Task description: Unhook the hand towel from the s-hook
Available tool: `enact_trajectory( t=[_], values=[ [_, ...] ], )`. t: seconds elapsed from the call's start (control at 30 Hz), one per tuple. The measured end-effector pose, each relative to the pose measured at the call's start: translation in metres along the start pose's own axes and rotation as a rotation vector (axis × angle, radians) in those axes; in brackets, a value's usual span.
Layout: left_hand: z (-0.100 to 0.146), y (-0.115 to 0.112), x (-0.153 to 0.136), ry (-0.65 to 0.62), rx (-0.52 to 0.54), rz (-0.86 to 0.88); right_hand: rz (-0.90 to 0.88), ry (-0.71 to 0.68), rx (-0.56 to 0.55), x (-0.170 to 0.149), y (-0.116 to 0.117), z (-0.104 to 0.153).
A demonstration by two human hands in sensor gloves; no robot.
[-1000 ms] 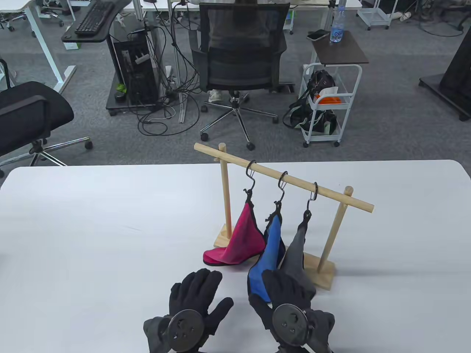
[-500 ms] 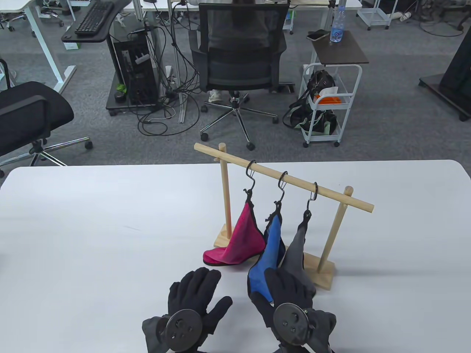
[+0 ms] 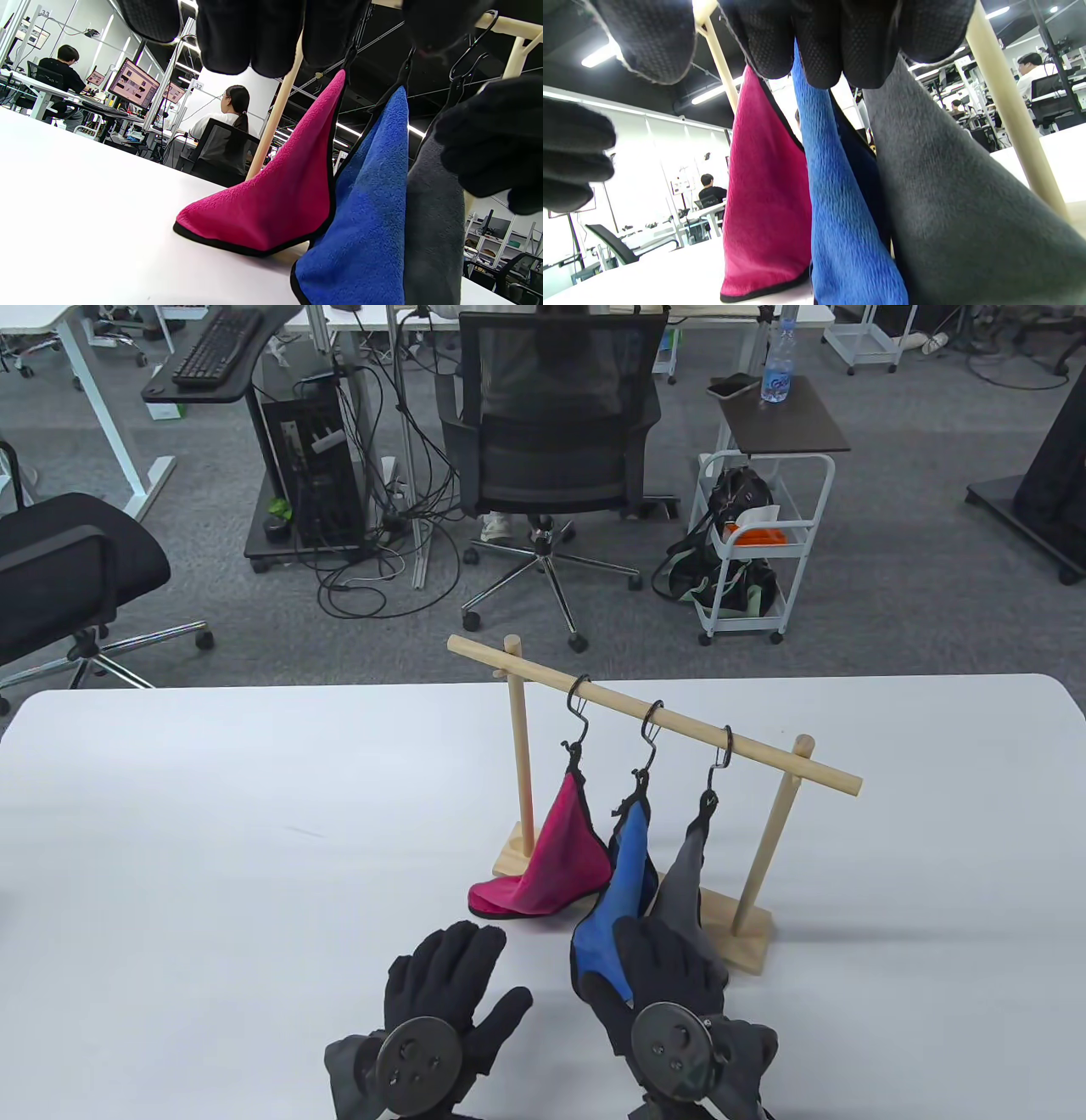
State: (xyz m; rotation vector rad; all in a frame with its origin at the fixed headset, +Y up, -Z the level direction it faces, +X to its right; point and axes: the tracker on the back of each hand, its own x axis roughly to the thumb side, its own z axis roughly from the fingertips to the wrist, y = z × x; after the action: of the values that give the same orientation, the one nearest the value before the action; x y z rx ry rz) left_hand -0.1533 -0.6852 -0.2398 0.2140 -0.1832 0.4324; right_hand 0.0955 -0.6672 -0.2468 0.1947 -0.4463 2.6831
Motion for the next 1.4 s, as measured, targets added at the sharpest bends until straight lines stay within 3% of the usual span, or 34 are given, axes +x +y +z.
enact_trajectory(
  t=[0.43,0.67,1.1,1.4],
  values=[
    [-0.001,0.000,-0.003,0.006,-0.006,0.008,-0.063,0.079,-0.132,-0.002,-0.046,-0.019],
    [-0.001,0.001,-0.004,0.012,-0.006,0.013,-0.106,0.163,-0.178,-0.016,-0.057,-0.031],
    [-0.001,0.003,-0.006,0.024,-0.001,0.024,-0.162,0.373,-0.075,-0.047,-0.032,-0.064],
    [-0.002,0.004,-0.008,0.031,-0.004,0.028,-0.199,0.440,-0.009,-0.056,-0.013,-0.078]
  ],
)
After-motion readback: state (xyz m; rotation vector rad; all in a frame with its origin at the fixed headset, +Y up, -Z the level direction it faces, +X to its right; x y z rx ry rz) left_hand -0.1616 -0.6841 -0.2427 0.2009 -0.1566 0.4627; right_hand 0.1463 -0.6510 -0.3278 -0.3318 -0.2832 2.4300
